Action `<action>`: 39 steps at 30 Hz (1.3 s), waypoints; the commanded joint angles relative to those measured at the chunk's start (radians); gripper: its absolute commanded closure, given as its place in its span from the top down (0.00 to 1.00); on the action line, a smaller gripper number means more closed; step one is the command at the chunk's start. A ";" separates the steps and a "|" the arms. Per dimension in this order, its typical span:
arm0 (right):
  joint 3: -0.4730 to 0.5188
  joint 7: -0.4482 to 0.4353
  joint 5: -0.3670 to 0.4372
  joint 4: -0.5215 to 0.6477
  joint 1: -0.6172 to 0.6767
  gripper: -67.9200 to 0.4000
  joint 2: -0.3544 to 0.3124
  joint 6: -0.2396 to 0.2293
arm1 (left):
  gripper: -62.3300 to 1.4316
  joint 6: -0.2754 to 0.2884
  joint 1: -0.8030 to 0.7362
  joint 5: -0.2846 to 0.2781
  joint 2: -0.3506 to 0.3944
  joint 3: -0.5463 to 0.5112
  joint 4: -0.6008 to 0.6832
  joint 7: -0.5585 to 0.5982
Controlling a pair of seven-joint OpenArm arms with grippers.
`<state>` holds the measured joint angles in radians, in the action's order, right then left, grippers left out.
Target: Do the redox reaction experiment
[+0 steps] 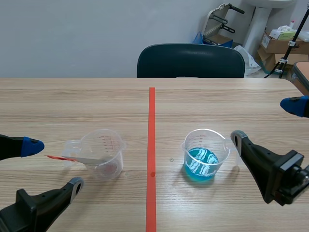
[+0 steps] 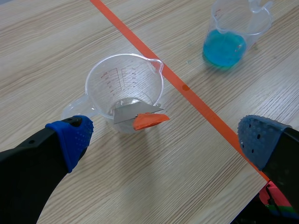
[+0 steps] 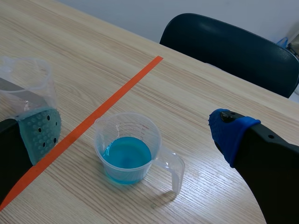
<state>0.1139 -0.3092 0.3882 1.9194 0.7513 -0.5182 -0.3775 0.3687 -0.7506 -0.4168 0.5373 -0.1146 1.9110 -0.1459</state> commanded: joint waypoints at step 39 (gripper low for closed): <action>-0.173 0.007 -0.154 0.010 -0.177 1.00 -0.009 -0.015 | 1.00 0.000 -0.144 0.071 -0.004 -0.083 0.013 0.208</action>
<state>-0.0593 -0.2867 0.2260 1.9194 0.5900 -0.5186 -0.3965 0.3683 -0.8658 -0.3435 0.5373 -0.1848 1.9110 0.0338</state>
